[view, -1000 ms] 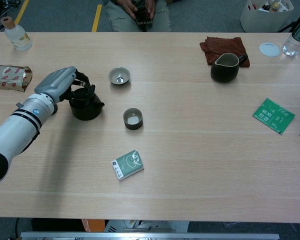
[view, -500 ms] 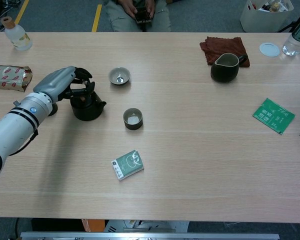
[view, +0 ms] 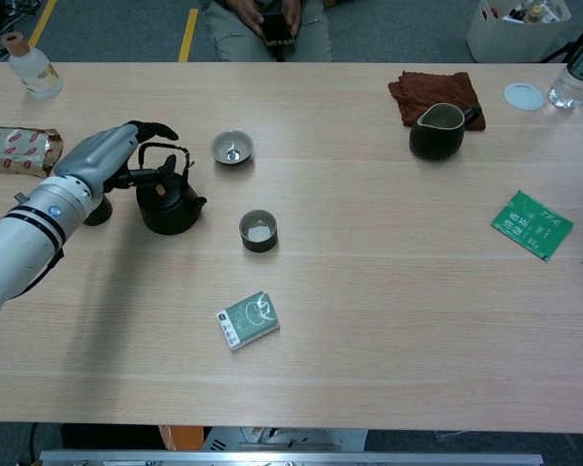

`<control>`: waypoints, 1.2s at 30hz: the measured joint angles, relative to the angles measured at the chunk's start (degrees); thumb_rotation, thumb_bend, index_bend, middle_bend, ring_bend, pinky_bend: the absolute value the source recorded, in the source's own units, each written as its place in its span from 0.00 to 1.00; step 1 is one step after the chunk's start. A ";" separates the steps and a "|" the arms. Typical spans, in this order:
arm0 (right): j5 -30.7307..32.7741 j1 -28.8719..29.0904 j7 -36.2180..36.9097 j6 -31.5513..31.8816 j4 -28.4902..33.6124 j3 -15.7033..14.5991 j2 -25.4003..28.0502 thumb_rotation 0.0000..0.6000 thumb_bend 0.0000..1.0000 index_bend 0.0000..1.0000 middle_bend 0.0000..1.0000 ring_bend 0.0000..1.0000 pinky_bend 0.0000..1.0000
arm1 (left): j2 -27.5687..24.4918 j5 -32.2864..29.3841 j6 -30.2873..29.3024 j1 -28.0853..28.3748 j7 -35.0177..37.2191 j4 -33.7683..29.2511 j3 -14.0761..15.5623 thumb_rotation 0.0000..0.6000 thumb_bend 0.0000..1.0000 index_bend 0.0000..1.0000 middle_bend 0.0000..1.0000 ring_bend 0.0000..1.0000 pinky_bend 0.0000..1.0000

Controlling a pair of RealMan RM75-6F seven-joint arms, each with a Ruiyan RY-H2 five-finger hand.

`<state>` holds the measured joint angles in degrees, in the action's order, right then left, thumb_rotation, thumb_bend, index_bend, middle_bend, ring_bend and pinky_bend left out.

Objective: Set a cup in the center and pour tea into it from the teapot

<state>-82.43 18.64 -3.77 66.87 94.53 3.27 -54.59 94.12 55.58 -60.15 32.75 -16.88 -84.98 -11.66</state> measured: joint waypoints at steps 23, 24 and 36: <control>0.07 -6.72 2.55 7.29 -0.95 -2.05 0.22 1.00 0.29 0.02 0.12 0.00 0.03 | -11.35 20.42 -17.39 -8.79 1.34 -9.94 7.20 0.84 0.45 0.12 0.10 0.03 0.09; -0.16 -7.27 2.61 7.96 -1.04 -2.28 0.12 1.00 0.29 0.02 0.12 0.00 0.03 | -11.98 21.73 -18.75 -9.77 1.39 -10.04 7.98 0.84 0.45 0.12 0.10 0.03 0.09; -3.36 -13.60 4.36 15.15 -3.85 -4.87 -1.99 1.00 0.28 0.02 0.13 0.00 0.03 | -17.12 29.97 -28.45 -18.42 3.05 -11.58 13.42 0.85 0.45 0.12 0.10 0.03 0.07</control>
<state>-85.79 5.04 0.59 82.01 90.69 -1.61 -56.58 77.00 85.55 -88.60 14.33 -13.83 -96.56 1.77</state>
